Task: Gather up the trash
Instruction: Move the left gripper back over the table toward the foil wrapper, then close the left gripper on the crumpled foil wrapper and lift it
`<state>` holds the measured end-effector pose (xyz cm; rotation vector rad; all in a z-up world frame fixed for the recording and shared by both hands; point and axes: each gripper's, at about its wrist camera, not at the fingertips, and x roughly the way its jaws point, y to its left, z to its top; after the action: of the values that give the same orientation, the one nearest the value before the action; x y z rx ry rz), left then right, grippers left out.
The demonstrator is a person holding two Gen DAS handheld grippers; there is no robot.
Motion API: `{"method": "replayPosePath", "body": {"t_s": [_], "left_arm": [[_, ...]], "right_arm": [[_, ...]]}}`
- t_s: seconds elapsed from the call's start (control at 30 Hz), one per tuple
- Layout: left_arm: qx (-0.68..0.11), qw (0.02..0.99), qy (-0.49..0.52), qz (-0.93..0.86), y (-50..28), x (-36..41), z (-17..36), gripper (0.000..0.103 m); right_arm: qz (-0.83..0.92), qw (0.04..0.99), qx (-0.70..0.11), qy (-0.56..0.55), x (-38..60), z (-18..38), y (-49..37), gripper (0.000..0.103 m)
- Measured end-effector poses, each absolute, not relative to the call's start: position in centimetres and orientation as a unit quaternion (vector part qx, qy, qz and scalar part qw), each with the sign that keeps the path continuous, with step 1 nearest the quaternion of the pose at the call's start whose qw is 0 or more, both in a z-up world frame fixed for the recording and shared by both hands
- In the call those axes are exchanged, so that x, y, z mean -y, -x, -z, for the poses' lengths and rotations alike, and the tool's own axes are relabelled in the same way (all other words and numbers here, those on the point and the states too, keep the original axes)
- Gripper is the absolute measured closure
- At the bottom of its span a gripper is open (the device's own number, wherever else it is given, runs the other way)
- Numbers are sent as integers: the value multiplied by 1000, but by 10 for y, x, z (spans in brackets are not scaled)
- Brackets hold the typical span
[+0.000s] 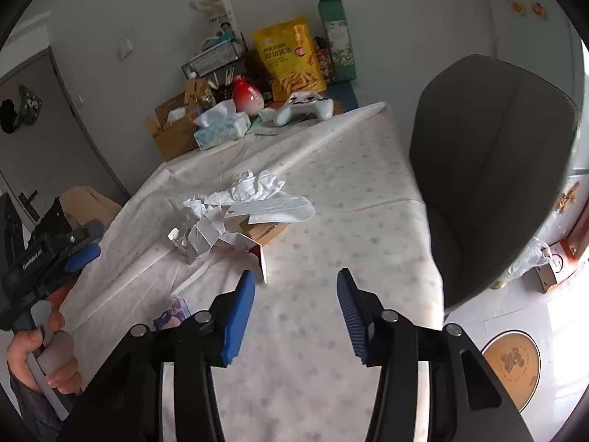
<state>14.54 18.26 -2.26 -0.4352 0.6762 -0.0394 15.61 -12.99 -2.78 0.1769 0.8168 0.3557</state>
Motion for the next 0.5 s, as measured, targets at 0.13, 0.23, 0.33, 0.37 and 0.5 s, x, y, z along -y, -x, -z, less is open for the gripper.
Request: {"method": "replayPosePath", "body": {"t_s": [0.13,0.23,0.33,0.37,0.5], "left_arm": [[-348,914,205,28,-169,-177,37,32],[-353,912,209,22,-181,-177,50,35],[-363,906,216,28,-192,-176,62,39],[-367,905,214,26,-197,-175,67,40],[-373,902,214,31,-209,-172,78,42]], "right_arm": [[-182,891,-409,-78,113,38,-174,62],[-188,885,-418,-77,102,45,-185,63],[-192,880,-429,-68,91,55,-194,68],[-194,878,-433,-65,88,59,-198,69],[-197,872,-445,-58,78,70,-207,73]]}}
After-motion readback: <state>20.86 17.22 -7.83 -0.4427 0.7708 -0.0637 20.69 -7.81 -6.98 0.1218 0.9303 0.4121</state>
